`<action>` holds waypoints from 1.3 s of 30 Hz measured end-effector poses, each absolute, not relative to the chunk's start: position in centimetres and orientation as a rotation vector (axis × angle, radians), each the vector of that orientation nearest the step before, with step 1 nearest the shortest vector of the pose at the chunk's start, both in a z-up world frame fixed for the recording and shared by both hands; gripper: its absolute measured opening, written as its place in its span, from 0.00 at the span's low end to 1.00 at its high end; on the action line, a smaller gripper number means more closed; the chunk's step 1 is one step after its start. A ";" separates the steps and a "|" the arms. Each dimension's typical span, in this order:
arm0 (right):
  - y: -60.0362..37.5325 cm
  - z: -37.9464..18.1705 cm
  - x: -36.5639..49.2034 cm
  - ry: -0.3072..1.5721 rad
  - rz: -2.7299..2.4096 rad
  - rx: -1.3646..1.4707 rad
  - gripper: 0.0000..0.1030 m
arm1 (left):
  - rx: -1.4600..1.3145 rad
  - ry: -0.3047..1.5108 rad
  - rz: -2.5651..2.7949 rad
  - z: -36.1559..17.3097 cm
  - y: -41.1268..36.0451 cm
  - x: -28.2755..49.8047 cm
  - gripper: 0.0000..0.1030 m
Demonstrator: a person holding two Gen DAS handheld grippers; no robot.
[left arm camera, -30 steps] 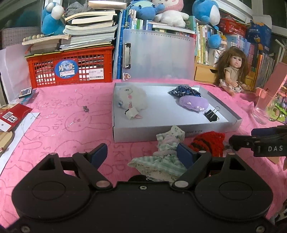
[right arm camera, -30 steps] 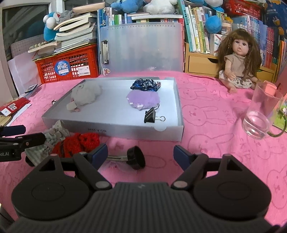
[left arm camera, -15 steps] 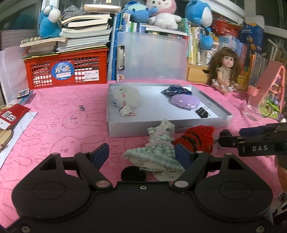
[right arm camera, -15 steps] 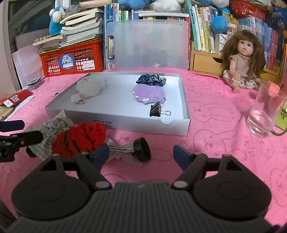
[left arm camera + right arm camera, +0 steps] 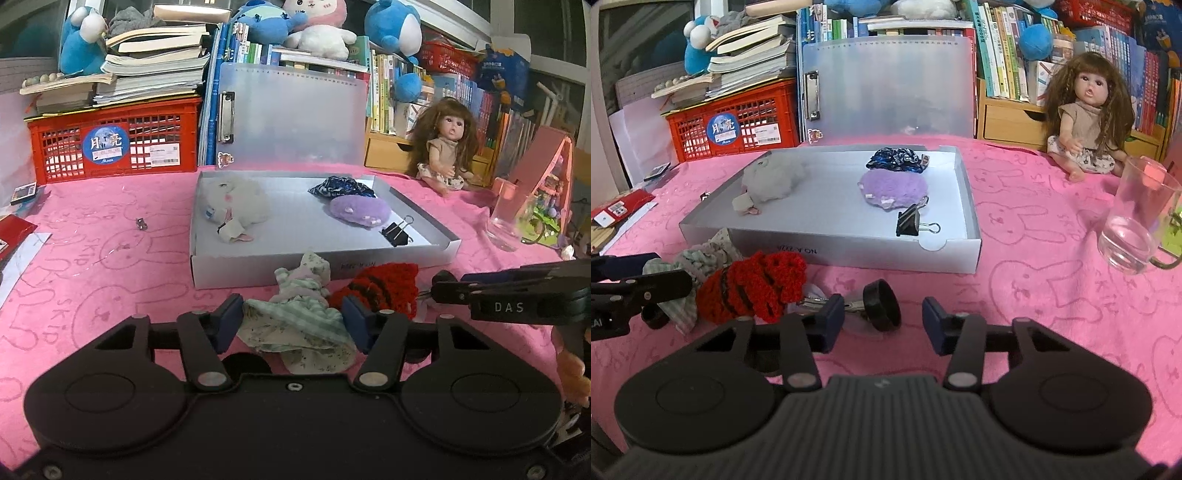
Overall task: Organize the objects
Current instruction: 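Close left tool on the green striped cloth while right tool grips a black clip, then carry the green cloth with left tool into the box while right tool carries the clip there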
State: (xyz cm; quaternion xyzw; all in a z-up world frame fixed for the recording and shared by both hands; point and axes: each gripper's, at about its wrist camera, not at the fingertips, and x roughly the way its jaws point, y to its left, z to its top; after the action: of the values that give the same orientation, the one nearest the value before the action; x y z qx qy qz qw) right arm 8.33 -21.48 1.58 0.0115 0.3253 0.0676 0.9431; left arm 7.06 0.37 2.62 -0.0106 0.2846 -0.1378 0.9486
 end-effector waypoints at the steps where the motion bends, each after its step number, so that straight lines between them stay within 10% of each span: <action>1: -21.5 1.6 8.4 0.662 0.139 0.028 0.46 | -0.020 0.578 -0.281 2.6 0.3 7.2 0.56; 11: -21.3 1.5 9.2 0.698 0.126 0.039 0.20 | -0.007 0.604 -0.257 1.8 -0.6 8.8 0.55; 15: -21.4 1.2 9.1 0.709 0.121 0.055 0.14 | -0.013 0.604 -0.264 1.8 -0.6 9.0 0.41; 39: -22.4 3.0 8.2 0.648 0.080 0.093 0.12 | -0.026 0.528 -0.274 4.8 -0.5 7.7 0.30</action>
State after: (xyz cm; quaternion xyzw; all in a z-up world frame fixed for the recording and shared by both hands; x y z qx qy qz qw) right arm 8.24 -22.39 3.04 0.0457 0.3181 0.0395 0.9461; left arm 7.74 -0.52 4.76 -0.0126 0.2603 -0.1348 0.9560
